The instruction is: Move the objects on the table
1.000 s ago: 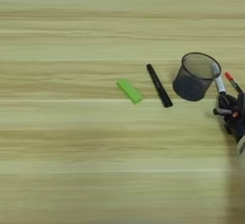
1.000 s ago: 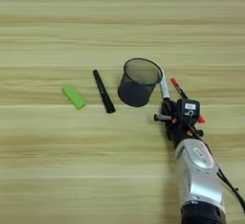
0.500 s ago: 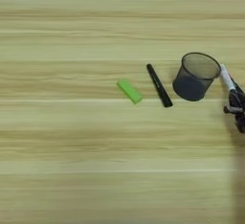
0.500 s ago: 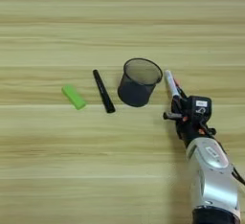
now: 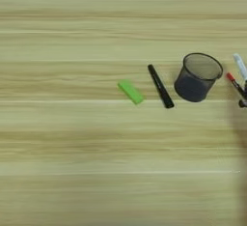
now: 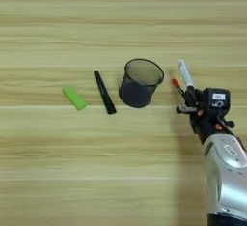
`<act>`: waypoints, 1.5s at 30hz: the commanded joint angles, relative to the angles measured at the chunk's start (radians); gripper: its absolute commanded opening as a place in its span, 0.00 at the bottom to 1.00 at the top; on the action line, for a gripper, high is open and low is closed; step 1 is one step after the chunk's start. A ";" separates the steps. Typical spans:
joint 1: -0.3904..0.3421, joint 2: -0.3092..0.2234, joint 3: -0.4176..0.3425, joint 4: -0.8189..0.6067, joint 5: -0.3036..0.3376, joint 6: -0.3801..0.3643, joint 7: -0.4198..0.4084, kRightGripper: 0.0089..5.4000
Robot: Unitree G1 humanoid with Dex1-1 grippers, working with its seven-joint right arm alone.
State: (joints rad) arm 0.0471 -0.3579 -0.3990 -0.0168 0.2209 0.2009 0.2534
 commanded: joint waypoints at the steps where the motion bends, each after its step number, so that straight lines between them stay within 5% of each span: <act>1: 0.016 -0.092 -0.069 -0.212 0.040 0.069 0.018 0.14; 8: 0.037 -0.137 -0.115 -0.395 0.091 0.211 0.049 0.14; 21: 0.044 -0.131 -0.087 -0.594 0.196 0.400 0.082 0.14; 45: 0.133 -0.165 -0.072 -0.762 0.253 0.608 0.136 0.14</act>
State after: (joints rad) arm 0.2074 -0.4725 -0.4549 -0.7484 0.4775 0.8378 0.3987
